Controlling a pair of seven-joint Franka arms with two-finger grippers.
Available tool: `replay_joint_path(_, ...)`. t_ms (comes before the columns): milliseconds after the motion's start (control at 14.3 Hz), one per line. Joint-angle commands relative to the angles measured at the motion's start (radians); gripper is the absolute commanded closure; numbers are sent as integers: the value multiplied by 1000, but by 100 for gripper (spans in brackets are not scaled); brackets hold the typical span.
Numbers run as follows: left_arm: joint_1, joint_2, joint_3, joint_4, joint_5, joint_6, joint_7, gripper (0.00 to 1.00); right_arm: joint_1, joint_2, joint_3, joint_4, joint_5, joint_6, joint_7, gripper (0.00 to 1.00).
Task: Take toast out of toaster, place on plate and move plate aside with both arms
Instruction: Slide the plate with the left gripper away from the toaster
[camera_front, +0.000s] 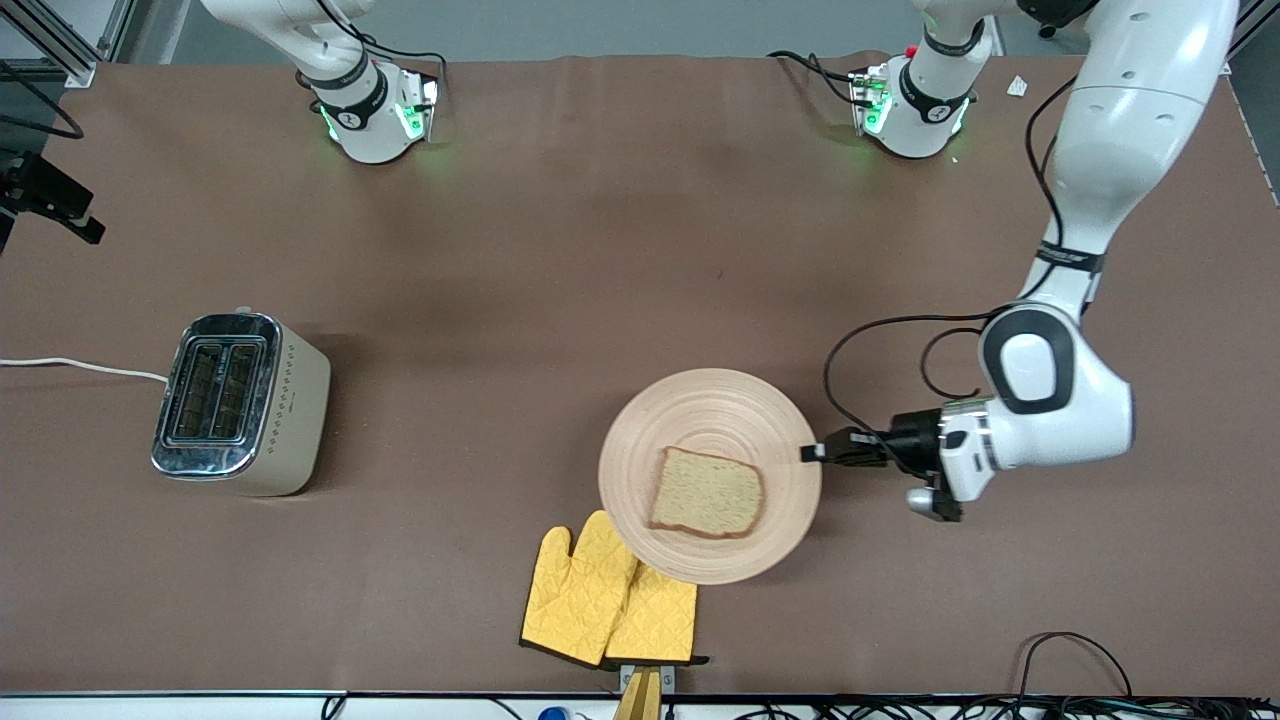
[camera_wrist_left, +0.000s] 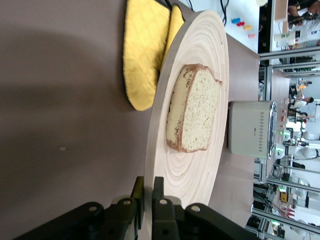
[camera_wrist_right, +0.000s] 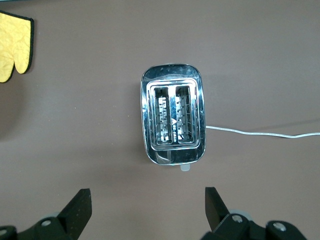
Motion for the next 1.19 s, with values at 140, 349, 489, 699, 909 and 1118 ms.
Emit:
replay_joint_path(140,193,-41,-15,-1,84,-173,18,100,-11,13,0,31,1,-12,-12,0)
replay_joint_path(349,301,-35,-16,8,140,-264,119,100,-13,13,-1,31,1,-12,-12,0)
replay_joint_path(489,376,-29,-12,7,170,-295,199,100,-11,14,-1,31,2,-12,-12,0)
replay_joint_path(699,479,19,-12,8,253,-301,282,100,-10,14,-1,31,2,-14,-12,0)
replay_joint_path(909,519,72,-9,7,258,-301,328,100,-10,14,-1,31,1,-14,-12,0)
replay_joint_path(1118,519,126,-1,8,259,-299,319,100,-10,13,-1,31,1,-14,-12,0)
